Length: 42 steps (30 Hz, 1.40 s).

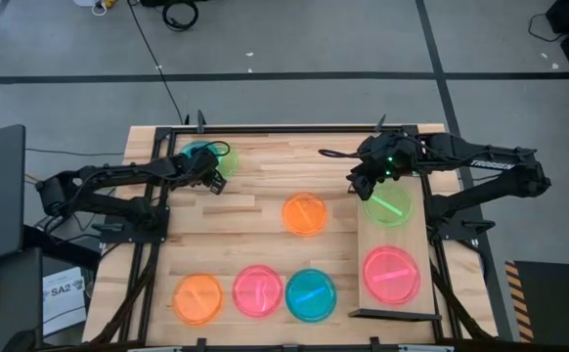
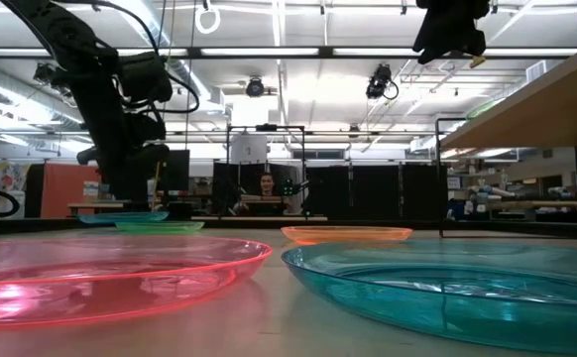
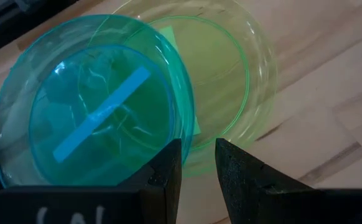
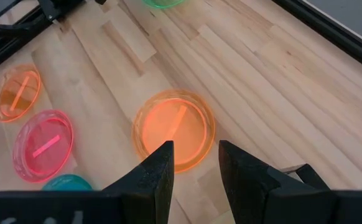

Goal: Place and stack plates onto a shelf
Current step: Stack the top blue transparent plate on top of the green transparent plate on the shelf

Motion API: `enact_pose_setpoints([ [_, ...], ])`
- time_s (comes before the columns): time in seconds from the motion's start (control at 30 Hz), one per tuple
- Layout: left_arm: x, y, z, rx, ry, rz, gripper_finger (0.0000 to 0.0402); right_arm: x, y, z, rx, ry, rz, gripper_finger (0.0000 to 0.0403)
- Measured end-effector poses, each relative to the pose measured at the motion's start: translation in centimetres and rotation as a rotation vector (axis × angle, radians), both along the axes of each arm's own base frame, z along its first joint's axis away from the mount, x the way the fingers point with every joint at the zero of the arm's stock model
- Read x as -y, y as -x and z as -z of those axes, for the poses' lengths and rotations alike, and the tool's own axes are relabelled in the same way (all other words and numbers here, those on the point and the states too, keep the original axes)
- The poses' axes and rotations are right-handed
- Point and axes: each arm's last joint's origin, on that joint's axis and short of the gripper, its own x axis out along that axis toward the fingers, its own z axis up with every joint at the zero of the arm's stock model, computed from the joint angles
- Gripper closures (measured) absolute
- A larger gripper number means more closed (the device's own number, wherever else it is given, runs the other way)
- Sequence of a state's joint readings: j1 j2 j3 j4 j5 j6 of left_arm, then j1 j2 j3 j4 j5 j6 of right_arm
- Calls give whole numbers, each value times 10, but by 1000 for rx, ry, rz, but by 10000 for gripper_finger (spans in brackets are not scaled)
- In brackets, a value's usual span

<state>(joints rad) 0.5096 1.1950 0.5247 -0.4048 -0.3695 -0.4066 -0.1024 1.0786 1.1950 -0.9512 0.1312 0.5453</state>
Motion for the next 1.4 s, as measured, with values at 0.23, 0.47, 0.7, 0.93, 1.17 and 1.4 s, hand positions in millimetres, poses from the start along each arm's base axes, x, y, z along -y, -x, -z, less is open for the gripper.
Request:
enact_pose_setpoints([
  [0.23,-9,-1,14,-54,31,-34,297,0,0,0,0,-2,-2,270],
  [0.47,-13,-6,23,-83,33,-12,297,0,0,0,1,-2,-2,270],
  [0.7,-15,-7,29,-101,31,-21,298,0,0,0,1,-3,-2,270],
  [0.93,-15,-7,29,-100,29,-21,341,0,0,0,1,-4,-3,270],
  [1.17,-15,-8,28,-100,26,-19,393,0,0,0,1,-4,-3,270],
  [1.4,-15,-7,27,-98,26,-19,393,0,0,0,1,-4,-3,270],
])
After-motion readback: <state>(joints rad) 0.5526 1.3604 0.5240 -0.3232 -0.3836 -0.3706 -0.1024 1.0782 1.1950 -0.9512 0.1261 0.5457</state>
